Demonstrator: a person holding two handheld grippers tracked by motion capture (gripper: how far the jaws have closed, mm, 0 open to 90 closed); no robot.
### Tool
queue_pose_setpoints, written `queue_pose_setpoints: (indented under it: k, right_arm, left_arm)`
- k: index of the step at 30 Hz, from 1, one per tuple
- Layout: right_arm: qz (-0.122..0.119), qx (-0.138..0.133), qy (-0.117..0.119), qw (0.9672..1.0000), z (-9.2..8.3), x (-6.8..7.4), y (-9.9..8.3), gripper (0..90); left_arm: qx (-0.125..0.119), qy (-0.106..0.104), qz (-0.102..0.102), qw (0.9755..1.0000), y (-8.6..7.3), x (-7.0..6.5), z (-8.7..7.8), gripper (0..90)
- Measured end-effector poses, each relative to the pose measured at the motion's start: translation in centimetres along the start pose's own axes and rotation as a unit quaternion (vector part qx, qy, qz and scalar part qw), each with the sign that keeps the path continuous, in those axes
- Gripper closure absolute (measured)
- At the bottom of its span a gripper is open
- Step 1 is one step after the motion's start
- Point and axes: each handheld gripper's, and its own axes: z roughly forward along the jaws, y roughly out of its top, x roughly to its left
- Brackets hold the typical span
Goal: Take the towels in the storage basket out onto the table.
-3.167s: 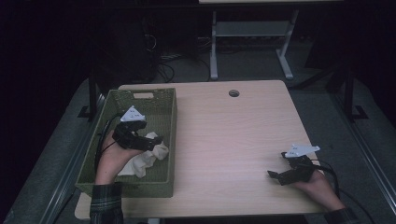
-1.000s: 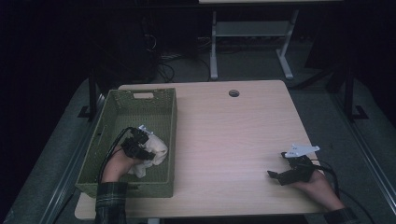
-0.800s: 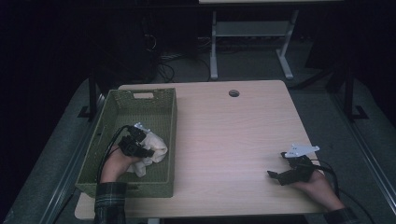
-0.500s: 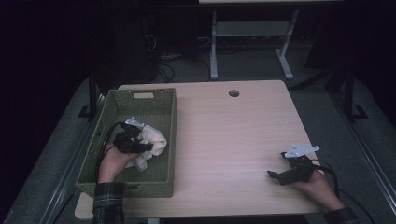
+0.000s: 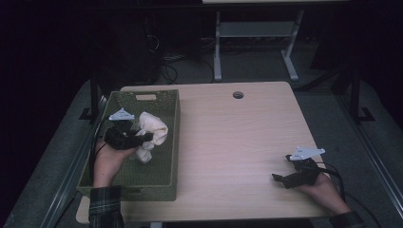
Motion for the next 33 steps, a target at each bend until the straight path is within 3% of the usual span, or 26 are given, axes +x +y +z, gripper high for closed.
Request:
queue_pose_setpoints:
  k: [14,22,33]
  right_arm:
    - [0.0,0.0,0.0,1.0,0.0,0.0,0.0,2.8]
    - [0.0,0.0,0.0,1.0,0.0,0.0,0.0,2.8]
    - [0.0,0.0,0.0,1.0,0.0,0.0,0.0,2.8]
  left_arm:
    - [-0.058,-0.049,0.017,0.997,2.6,-2.5,-1.0,68.8]
    - [-0.07,-0.08,0.028,0.9939,3.9,-4.2,-0.1,69.3]
    - [-0.083,-0.099,0.051,0.9902,5.6,-7.4,1.0,69.3]
